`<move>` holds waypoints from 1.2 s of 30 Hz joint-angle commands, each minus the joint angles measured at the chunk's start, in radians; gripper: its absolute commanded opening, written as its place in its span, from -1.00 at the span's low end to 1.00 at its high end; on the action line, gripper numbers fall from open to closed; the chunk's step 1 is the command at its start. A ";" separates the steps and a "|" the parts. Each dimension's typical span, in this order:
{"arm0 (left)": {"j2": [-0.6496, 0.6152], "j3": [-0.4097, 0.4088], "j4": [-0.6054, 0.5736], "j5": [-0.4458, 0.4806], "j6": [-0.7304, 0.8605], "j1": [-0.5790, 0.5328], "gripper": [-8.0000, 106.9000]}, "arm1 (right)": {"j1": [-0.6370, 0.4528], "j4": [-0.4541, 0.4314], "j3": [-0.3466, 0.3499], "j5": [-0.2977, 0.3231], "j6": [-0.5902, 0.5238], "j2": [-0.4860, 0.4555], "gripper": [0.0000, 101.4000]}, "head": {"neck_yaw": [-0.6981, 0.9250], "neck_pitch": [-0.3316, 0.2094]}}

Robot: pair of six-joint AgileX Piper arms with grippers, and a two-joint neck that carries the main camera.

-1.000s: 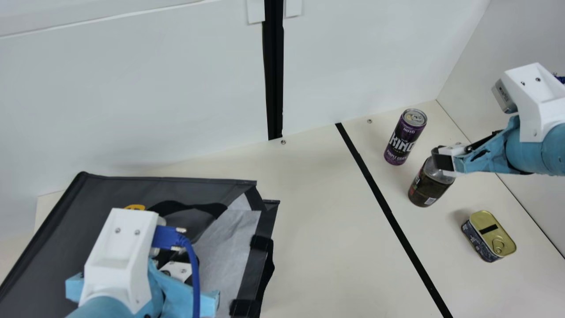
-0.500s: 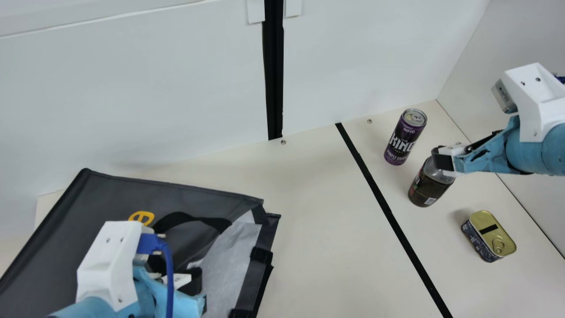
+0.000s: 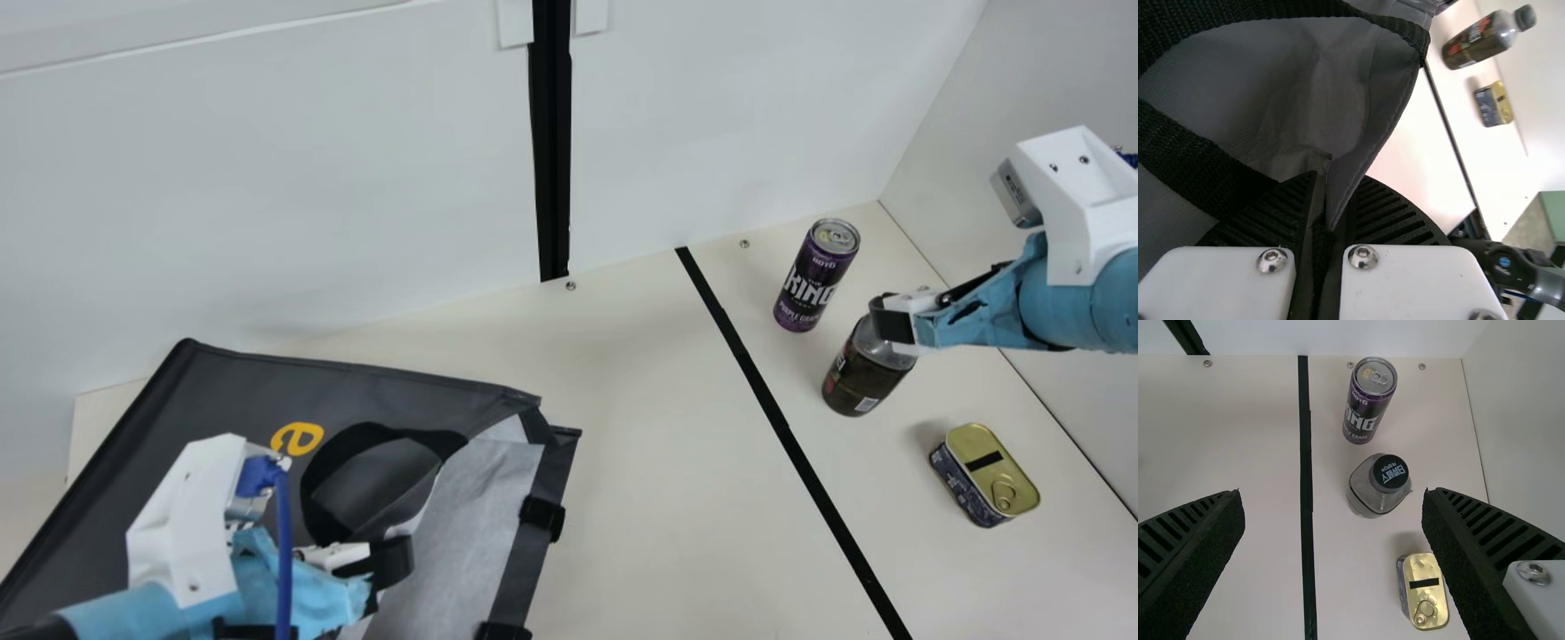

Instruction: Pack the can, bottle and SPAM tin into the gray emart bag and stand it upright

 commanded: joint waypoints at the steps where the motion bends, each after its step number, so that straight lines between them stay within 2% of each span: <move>1: 0.001 0.004 -0.058 0.009 0.034 0.021 -1.00 | 0.000 0.000 0.000 0.000 0.000 0.000 0.87 | -0.002 -0.021; 11: 0.001 0.017 -0.153 0.032 0.125 0.091 -1.00 | 0.000 0.000 0.000 0.000 0.000 0.000 0.87 | -0.002 -0.021; 26: 0.020 -0.002 -0.147 0.021 0.163 0.160 -1.00 | 0.000 0.000 0.000 0.000 0.000 0.000 0.87 | -0.002 -0.021; 36: 0.019 -0.003 -0.141 0.018 0.163 0.163 -1.00 | 0.000 0.000 0.000 0.000 0.000 0.000 0.87 | -0.002 -0.021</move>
